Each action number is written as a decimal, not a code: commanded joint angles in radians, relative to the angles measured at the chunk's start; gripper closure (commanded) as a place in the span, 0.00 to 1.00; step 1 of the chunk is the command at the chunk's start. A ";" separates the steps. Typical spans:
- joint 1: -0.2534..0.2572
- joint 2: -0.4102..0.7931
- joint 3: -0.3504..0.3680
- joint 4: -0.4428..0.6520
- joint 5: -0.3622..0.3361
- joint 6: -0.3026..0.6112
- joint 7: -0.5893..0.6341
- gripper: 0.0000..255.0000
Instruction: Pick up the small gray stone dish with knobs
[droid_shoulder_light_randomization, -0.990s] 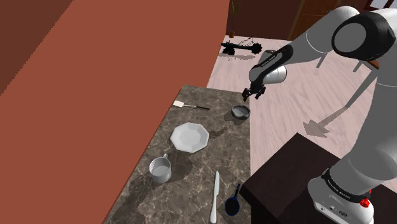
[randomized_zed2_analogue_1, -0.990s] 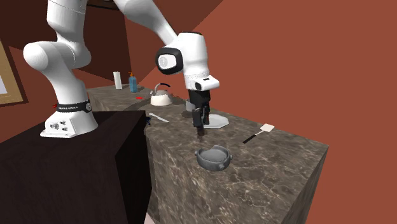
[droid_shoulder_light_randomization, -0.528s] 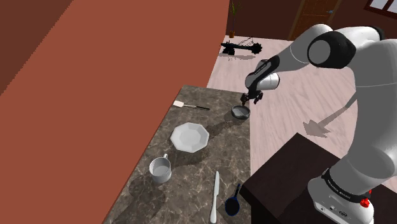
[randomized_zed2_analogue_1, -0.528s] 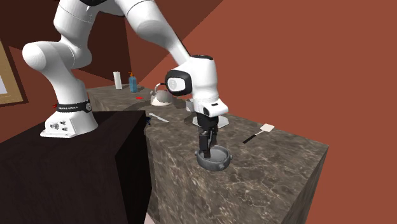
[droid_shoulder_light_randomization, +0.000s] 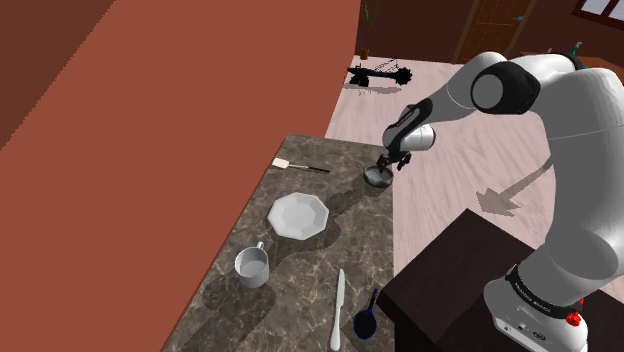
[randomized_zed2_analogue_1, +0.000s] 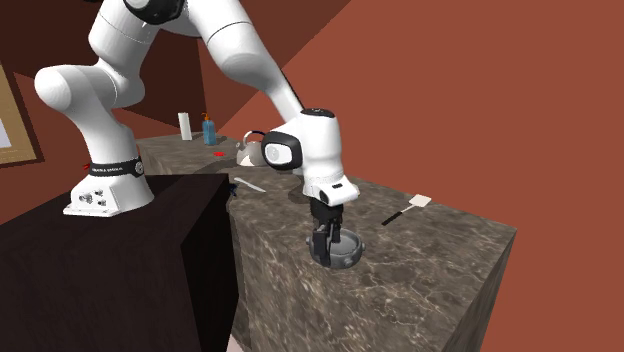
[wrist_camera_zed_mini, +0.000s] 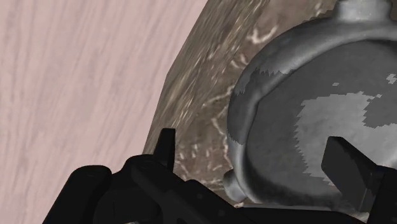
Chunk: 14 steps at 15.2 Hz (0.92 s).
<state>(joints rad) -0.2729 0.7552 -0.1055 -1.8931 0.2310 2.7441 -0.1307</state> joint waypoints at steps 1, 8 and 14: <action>-0.001 0.005 0.001 0.002 0.001 0.003 -0.001 0.00; -0.001 0.005 0.001 0.004 0.001 0.002 0.000 1.00; 0.005 -0.032 -0.007 -0.013 -0.005 -0.019 0.004 1.00</action>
<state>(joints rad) -0.2706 0.7373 -0.1097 -1.8986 0.2282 2.7315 -0.1288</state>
